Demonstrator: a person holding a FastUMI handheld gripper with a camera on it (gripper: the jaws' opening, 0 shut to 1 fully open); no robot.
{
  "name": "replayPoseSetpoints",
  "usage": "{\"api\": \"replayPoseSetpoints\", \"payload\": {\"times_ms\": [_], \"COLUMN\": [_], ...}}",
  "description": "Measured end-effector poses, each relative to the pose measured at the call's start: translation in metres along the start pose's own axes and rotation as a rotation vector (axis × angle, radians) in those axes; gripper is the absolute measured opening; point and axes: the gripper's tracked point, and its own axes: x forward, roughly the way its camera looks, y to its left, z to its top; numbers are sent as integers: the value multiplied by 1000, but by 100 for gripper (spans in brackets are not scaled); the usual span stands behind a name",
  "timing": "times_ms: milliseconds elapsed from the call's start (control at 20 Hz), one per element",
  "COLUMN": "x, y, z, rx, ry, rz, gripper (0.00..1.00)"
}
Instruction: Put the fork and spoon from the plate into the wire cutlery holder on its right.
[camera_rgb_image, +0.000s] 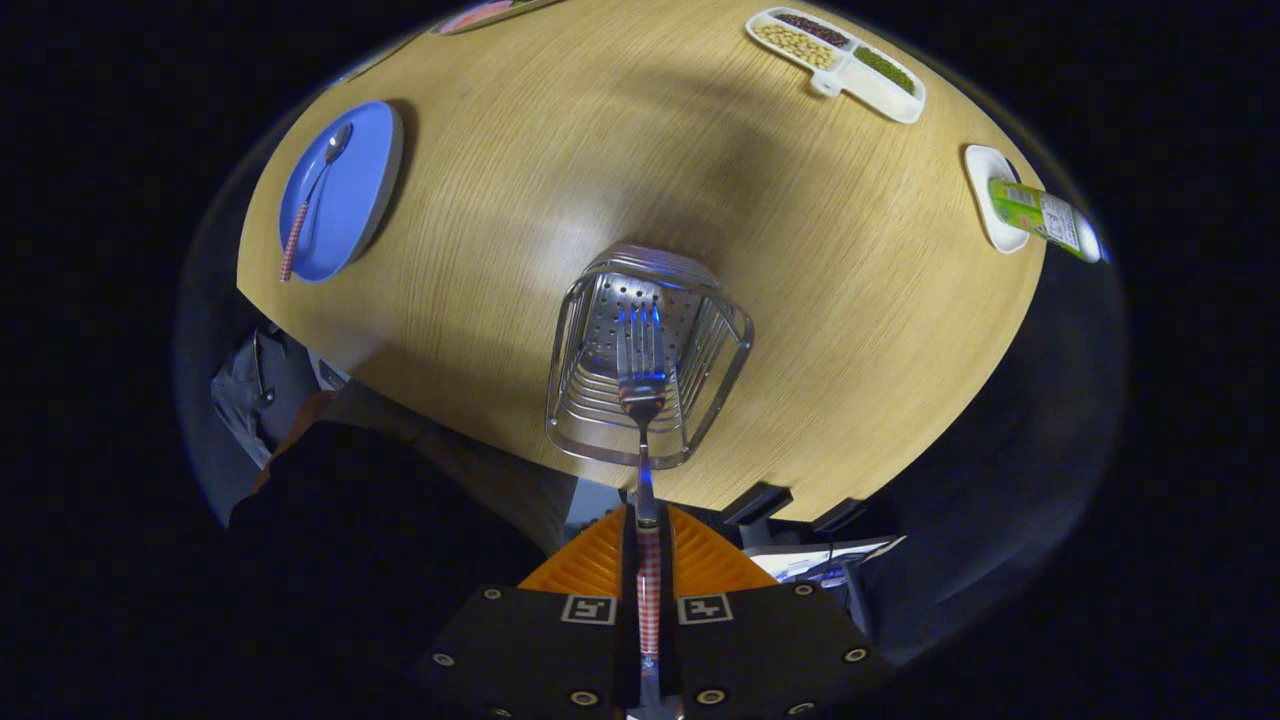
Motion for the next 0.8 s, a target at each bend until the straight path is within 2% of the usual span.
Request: {"api": "replayPoseSetpoints", "payload": {"times_ms": [150,250,400,650,800], "x": [4,1,-3,-16,-36], "y": [0,14,9,7,9], "z": [8,5,15,19,26], "rx": [-12,31,24,42,55], "ry": [40,76,47,-14,-107], "rz": [4,71,60,78,86], "gripper": [9,11,13,31,34]}}
